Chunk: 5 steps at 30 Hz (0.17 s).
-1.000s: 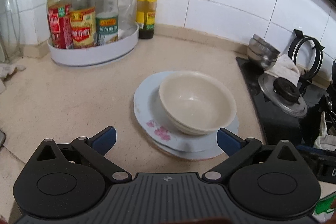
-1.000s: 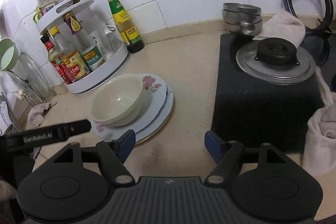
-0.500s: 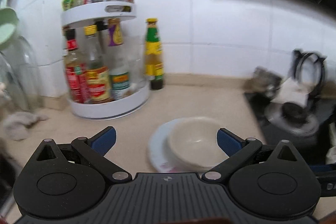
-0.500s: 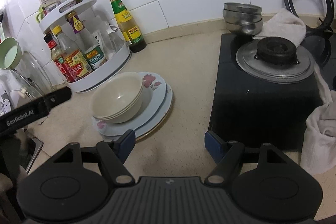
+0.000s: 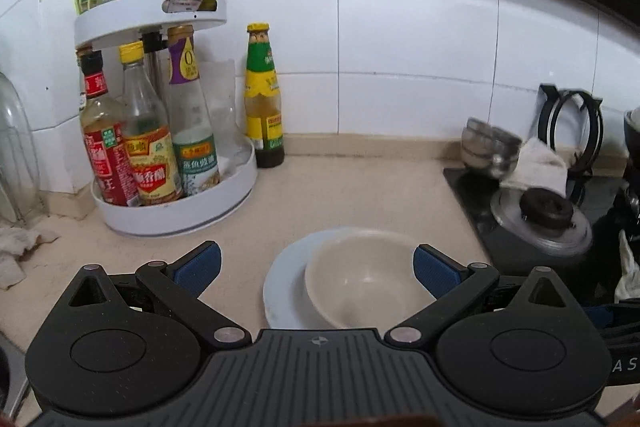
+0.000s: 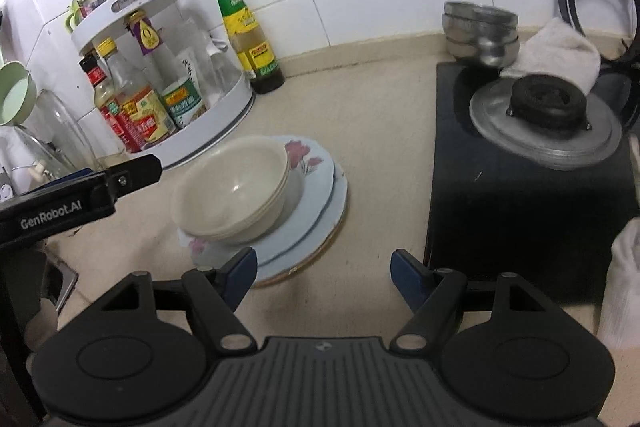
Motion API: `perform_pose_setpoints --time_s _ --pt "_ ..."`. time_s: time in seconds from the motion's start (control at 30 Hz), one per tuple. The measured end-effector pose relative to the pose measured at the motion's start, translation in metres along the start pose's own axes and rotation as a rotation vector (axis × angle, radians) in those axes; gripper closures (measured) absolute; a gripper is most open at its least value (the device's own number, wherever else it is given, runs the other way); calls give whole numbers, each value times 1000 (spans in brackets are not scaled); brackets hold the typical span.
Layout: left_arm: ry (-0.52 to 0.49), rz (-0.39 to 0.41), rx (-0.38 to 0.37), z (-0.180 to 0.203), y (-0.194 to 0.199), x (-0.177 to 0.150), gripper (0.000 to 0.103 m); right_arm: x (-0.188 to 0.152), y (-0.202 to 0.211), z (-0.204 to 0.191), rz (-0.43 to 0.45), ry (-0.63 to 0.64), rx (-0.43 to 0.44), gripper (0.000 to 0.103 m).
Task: Organize plates and bowls
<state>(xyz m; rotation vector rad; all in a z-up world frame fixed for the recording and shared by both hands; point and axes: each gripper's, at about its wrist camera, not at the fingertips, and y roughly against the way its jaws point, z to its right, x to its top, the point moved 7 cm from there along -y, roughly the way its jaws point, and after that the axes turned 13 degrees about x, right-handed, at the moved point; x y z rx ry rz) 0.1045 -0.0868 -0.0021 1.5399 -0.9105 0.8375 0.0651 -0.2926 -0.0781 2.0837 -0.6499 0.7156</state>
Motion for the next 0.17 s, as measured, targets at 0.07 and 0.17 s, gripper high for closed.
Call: perform_pose_setpoints --time_s 0.07,0.17 --pt "0 58 -21 -1 3 5 0 3 -1 1 11 -7 -11 30" --pt "0 56 -44 0 -1 10 0 3 -7 3 4 -24 -19 30"
